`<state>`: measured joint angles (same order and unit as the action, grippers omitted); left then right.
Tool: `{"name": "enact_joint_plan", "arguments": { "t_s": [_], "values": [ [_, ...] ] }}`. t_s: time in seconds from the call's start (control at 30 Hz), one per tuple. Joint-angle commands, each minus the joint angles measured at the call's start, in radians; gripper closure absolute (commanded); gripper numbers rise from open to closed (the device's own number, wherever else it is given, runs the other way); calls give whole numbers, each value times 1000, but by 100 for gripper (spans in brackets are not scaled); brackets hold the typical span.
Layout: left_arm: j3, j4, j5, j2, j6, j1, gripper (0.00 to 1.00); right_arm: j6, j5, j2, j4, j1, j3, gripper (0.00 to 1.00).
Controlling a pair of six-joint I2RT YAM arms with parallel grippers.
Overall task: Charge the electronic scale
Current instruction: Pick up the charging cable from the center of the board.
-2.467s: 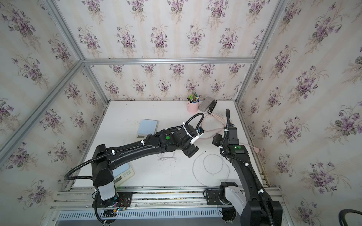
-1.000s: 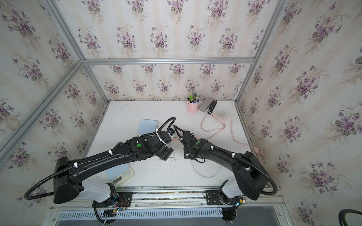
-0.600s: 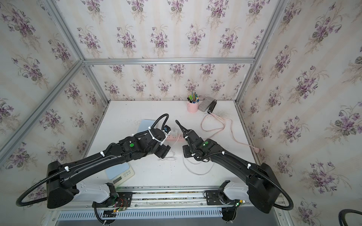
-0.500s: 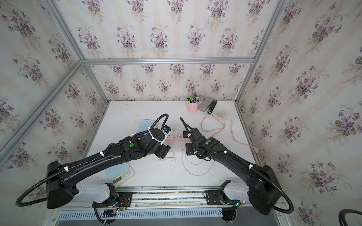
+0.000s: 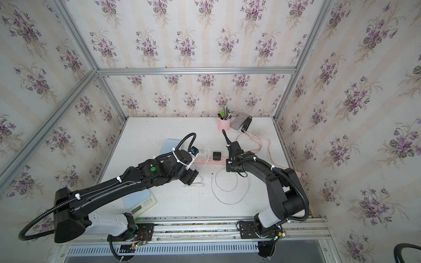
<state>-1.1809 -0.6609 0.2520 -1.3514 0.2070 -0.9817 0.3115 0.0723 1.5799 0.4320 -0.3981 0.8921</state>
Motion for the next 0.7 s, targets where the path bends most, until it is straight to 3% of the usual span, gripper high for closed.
{"name": "enact_joint_plan", "arguments": {
  "t_s": [0.0, 0.13, 0.43, 0.67],
  "values": [
    [9, 12, 13, 13, -2, 2, 19, -66, 26, 66, -35, 17, 25, 52],
    [23, 13, 21, 21, -1, 7, 19, -86, -20, 119, -55, 22, 25, 58],
    [5, 12, 14, 6, -19, 30, 19, -138, -35, 124, -16, 22, 44, 99],
    [-39, 15, -38, 16, -50, 58, 17, -101, -43, -101, 53, 20, 33, 100]
  ]
}}
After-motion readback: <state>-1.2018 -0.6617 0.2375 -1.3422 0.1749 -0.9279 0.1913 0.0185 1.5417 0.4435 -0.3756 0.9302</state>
